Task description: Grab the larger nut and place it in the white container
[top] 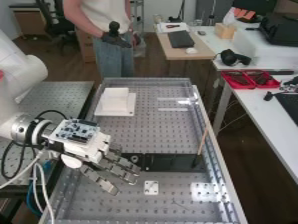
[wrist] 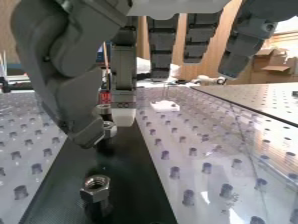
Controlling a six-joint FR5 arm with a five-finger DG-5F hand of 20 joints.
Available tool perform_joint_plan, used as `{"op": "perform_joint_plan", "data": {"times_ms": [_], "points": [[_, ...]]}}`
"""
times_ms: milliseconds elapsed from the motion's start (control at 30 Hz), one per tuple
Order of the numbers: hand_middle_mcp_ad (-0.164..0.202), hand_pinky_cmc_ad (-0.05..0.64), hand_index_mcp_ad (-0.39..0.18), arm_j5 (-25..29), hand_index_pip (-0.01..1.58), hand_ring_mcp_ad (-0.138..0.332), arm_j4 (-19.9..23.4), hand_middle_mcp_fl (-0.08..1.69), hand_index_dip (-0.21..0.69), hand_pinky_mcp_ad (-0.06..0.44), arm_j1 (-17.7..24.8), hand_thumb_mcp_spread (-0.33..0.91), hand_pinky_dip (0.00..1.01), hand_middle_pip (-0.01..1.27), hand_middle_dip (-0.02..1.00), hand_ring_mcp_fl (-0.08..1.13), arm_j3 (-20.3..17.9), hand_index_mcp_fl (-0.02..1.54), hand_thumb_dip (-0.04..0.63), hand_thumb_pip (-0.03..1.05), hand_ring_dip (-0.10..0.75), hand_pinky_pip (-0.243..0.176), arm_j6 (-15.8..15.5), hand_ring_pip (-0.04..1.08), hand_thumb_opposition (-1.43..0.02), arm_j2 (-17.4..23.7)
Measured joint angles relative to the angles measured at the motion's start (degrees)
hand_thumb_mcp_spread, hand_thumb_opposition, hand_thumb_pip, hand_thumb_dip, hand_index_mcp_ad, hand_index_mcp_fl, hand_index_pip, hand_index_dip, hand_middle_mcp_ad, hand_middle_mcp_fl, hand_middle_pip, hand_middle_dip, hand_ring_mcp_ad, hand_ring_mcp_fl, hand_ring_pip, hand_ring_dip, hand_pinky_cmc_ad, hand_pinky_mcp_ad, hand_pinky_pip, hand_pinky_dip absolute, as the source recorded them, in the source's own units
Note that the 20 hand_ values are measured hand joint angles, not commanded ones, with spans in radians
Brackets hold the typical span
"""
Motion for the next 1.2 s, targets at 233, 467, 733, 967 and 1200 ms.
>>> {"op": "perform_joint_plan", "data": {"times_ms": [233,467,733,967,1200], "points": [[0.063,0.361,-0.115,0.01,1.43,0.124,-0.02,0.15,0.122,0.283,0.03,0.34,0.31,0.13,0.19,0.01,0.14,0.21,0.236,0.66,0.026,-0.063,0.01,0.10,-0.85,-0.15],[0.059,0.361,-0.115,0.15,1.43,0.124,0.34,0.15,0.122,0.283,0.08,0.35,0.31,0.13,0.19,0.01,0.19,0.21,0.236,0.66,0.026,-0.063,0.20,0.10,-0.85,-0.54],[0.063,0.361,-0.115,0.06,1.43,0.124,0.54,0.15,0.122,0.283,-0.01,0.34,0.31,0.13,0.19,0.01,0.22,0.26,0.236,0.66,0.026,-0.063,0.19,0.10,-0.85,-0.76],[0.061,0.365,-0.113,0.03,1.46,0.124,0.67,0.16,0.122,0.283,-0.05,0.35,0.31,0.13,0.19,0.01,0.41,0.33,0.236,0.66,0.026,-0.063,0.18,0.10,-0.85,-1.07],[0.063,0.351,-0.091,0.20,1.48,0.124,0.80,0.20,0.126,0.283,0.13,0.35,0.31,0.13,0.19,0.01,0.59,0.35,0.236,0.66,0.026,-0.063,0.22,0.10,-0.85,-1.37]]}}
